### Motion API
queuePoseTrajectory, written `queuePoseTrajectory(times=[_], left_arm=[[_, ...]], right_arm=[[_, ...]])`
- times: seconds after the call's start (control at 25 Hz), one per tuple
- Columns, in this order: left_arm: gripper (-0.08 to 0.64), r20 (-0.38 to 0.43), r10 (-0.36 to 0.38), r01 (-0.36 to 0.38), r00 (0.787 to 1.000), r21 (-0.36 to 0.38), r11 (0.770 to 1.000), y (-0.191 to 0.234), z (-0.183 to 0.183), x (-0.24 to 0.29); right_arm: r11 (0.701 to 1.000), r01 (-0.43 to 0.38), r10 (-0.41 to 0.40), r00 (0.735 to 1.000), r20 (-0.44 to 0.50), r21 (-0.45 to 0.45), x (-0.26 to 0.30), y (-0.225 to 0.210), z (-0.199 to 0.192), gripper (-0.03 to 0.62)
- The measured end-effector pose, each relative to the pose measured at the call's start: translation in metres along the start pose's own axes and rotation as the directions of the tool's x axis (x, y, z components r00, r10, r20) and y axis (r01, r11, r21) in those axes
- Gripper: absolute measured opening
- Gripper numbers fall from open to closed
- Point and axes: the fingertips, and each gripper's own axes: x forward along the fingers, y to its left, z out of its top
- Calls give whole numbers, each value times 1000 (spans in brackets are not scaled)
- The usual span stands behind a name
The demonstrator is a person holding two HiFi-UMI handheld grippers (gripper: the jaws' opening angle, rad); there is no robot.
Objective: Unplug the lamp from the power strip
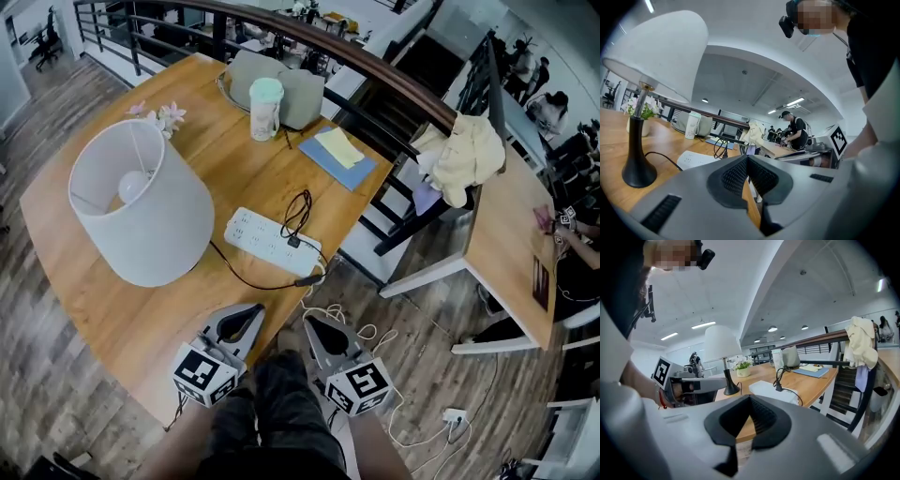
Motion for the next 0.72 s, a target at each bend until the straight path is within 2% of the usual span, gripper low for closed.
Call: queuePoseTrajectory(times=[0.28, 0.48, 0.72], left_arm=[[-3, -60, 35, -34, 998, 18, 999, 15, -9, 38], [-3, -65, 68, -67, 996, 20, 998, 29, -8, 61], [-3, -82, 102, -103, 991, -7, 995, 45, -17, 84]], right_arm=[[995, -89, 87, 994, -65, -34, 33, -27, 2, 8], [993, -118, 115, 989, -90, -30, 55, -47, 2, 8], [989, -127, 118, 987, -114, -73, 80, -68, 6, 8]])
